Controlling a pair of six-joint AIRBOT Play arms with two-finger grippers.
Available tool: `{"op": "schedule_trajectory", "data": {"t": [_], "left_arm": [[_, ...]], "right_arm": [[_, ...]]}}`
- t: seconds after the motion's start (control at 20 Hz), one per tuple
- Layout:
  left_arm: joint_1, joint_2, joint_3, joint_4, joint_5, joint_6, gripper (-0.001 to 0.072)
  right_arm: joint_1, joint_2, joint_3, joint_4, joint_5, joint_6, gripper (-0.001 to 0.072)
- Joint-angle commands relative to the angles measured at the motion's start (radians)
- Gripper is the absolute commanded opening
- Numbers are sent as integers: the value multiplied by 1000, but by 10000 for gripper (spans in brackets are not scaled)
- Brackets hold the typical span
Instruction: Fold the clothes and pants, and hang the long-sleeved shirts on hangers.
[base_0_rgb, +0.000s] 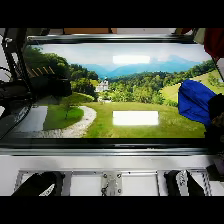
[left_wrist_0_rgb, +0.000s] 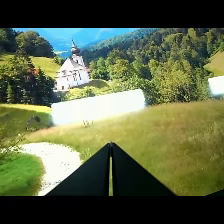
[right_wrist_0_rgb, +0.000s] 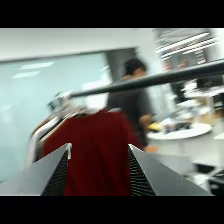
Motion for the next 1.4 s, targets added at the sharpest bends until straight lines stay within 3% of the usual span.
{"op": "schedule_trajectory", "data": {"t": [0.0,0.35,0.45,0.7,1.3,1.35], "left_arm": [[-1,0,0,1,3,0,14],[62,-1,-1,-11,3,-1,15],[98,-5,-1,-34,-3,0,14],[137,-114,-3,-192,-27,113,14],[136,-159,-2,-191,-50,116,15],[136,-159,-2,-191,-50,116,14]], "right_arm": [[294,-18,-1,23,157,-224,393],[855,-212,-9,18,663,-276,390],[975,-291,-39,18,764,-275,352],[1203,-440,-249,19,708,-267,353],[1226,-467,-293,23,709,-268,343],[1226,-467,-293,23,712,-268,193]]}}
